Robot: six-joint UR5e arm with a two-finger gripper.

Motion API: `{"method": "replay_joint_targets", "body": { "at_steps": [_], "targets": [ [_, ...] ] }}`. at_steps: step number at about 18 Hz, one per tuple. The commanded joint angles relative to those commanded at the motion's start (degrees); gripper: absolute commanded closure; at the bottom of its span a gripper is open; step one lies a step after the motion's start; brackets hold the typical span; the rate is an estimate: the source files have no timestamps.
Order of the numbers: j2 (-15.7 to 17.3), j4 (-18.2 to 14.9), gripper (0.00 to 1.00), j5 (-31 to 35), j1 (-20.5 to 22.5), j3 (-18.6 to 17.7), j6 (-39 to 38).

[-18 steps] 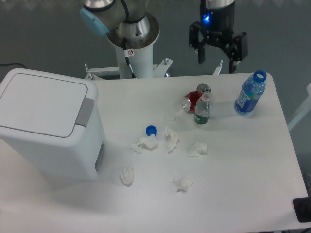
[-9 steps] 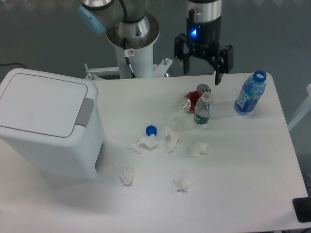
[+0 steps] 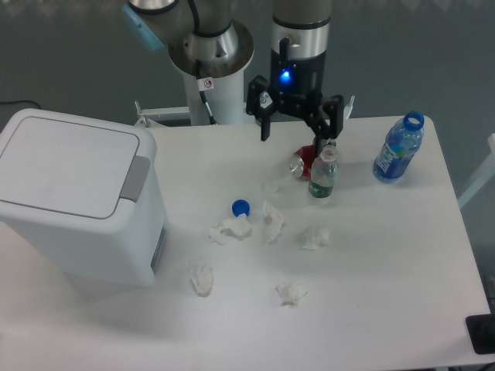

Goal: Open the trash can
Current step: 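Move the open gripper from its start pose toward the white trash can, then lower the open gripper over the lid of the white trash can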

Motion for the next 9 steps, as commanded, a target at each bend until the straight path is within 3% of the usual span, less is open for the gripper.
{"method": "replay_joint_targets", "body": {
  "at_steps": [9],
  "targets": [
    [-0.35, 0.96, 0.0, -7.82, -0.18, 2.02, -13.54]
  ]
}}
